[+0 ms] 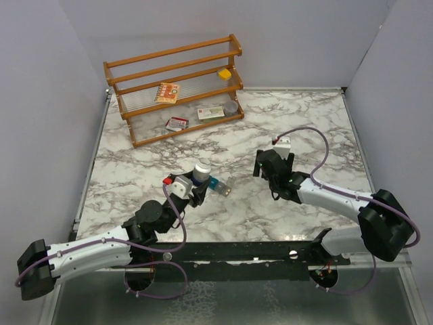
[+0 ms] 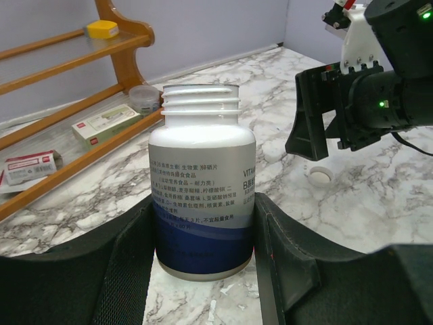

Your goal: Sort the pills into containers

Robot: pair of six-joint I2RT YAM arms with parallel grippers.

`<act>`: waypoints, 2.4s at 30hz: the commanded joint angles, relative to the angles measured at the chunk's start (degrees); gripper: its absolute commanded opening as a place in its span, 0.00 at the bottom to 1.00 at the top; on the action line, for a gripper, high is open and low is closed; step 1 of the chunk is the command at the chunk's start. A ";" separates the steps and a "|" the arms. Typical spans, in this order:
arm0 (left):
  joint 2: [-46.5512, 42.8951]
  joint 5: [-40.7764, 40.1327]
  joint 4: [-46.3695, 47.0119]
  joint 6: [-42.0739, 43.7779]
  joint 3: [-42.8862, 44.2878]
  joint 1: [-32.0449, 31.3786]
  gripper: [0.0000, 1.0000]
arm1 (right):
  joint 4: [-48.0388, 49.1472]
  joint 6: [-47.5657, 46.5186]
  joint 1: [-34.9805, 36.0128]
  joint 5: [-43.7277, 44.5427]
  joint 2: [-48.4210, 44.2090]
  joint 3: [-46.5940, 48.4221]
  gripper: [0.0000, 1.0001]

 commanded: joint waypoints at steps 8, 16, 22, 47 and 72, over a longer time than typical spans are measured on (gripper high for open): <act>-4.92 17.32 7.14 0.56 -5.79 -0.11 0.00 | -5.85 20.85 0.19 2.28 -8.21 -10.28 0.66; -3.98 24.39 10.96 -0.59 -9.04 -0.11 0.00 | -3.48 20.75 0.19 0.20 -3.38 -10.50 0.63; -1.85 24.86 12.18 -1.93 -9.63 -0.11 0.00 | -3.56 21.30 0.21 1.37 0.00 -9.24 0.63; 2.18 22.98 14.50 -3.98 -9.05 -0.10 0.00 | -0.96 19.78 0.19 1.43 11.37 -6.12 0.55; 1.35 22.22 17.39 -4.42 -11.20 -0.11 0.00 | -3.50 12.73 0.27 -2.90 0.48 -4.34 0.04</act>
